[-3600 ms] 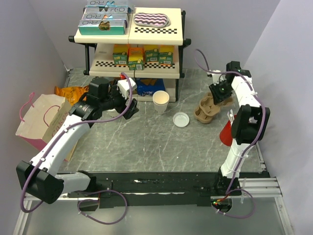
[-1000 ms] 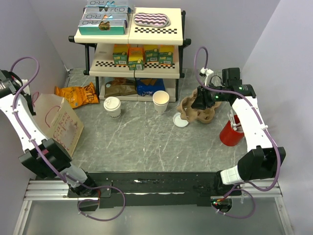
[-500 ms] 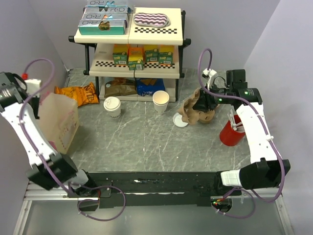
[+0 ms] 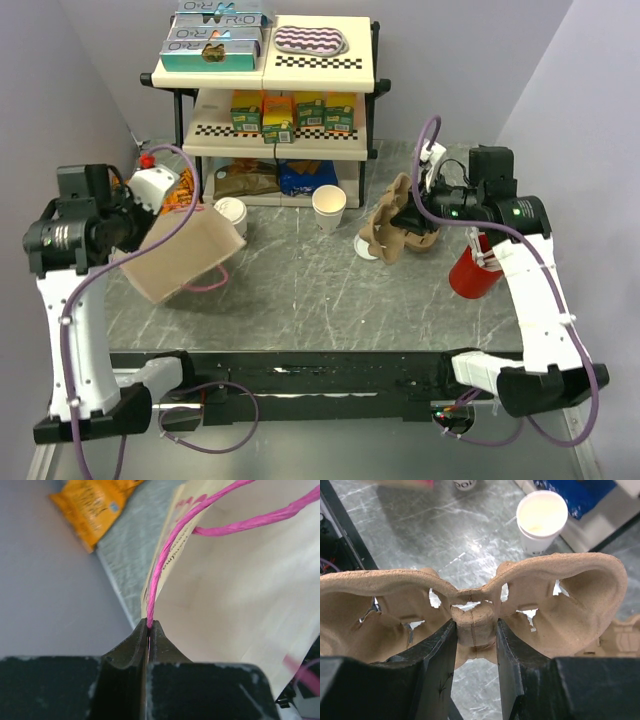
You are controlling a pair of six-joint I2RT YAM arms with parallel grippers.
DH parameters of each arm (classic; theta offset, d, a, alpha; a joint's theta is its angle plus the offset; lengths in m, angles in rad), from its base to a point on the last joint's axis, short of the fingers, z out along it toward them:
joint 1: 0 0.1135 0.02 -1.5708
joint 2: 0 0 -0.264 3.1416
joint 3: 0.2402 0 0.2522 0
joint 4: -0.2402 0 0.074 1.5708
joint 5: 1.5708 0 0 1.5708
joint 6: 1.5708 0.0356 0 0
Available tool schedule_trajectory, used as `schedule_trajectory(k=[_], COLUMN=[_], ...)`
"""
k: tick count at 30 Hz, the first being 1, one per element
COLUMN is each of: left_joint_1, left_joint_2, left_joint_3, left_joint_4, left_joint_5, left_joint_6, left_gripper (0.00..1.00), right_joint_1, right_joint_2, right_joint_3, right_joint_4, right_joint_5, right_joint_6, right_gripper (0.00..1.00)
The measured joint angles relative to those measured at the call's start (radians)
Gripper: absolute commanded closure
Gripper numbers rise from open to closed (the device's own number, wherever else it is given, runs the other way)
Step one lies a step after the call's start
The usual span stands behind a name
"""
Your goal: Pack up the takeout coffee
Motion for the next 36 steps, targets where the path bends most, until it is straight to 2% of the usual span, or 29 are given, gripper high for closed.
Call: schedule_trajectory(k=[10,21,28,36], left_joint_1=[-0.13,-0.365,-0.384,-0.389], left_joint_2=[0.098,0.212,0.286,0.288], left_joint_3=[-0.065,-0.055,0.084,0.099], left_joint_4=[-0.003,0.097,0.084,0.074], left_joint_5=[0.183,0.283,0.324,0.382], left_joint_6=[-0.036,-0.317,-0.41,-0.476], left_gripper=[0.99,0.99,0.99,0.99], right_joint_1=[0.066,0.269,0.352,0.461], right_joint_2=[-0.027,0.031,0.113,0.126], right_joint_3=[0.127,0.342,0.482,0.452], right_joint_4=[-0.055,-0.069,-0.057,-0.044], right_joint_5=[0.094,0.141,0.145,0.121], right_joint_6=[0.026,0.108,0.17,0.209], right_gripper=[1.0,1.0,1.0,1.0])
